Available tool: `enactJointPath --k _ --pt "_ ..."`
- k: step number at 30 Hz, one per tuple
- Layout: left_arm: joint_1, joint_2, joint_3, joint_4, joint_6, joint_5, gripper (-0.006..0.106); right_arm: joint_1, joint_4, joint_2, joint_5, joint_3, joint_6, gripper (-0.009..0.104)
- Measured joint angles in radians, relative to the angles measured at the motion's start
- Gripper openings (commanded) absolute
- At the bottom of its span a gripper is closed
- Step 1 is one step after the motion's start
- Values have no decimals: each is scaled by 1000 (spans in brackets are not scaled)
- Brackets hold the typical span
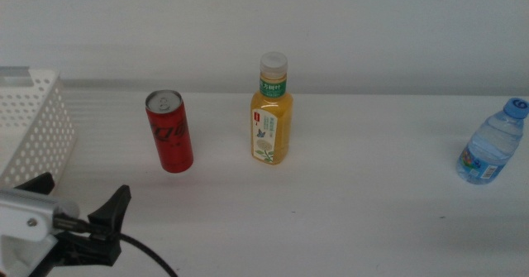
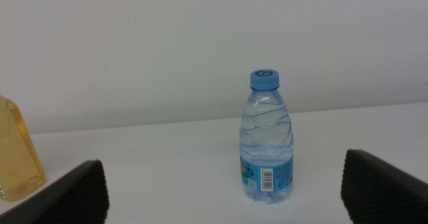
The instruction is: Use arms to grab the bottles and put them into the dustbin to the left of the table.
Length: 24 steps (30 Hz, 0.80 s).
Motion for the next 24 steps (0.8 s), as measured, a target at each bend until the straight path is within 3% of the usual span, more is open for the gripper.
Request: enactJointPath --k 13,24 --pt "0 382 -2 16 0 -446 94 0 0 0 0 0 0 93" --pt "0 505 -2 35 -8 -484 94 0 0 0 0 0 0 93"
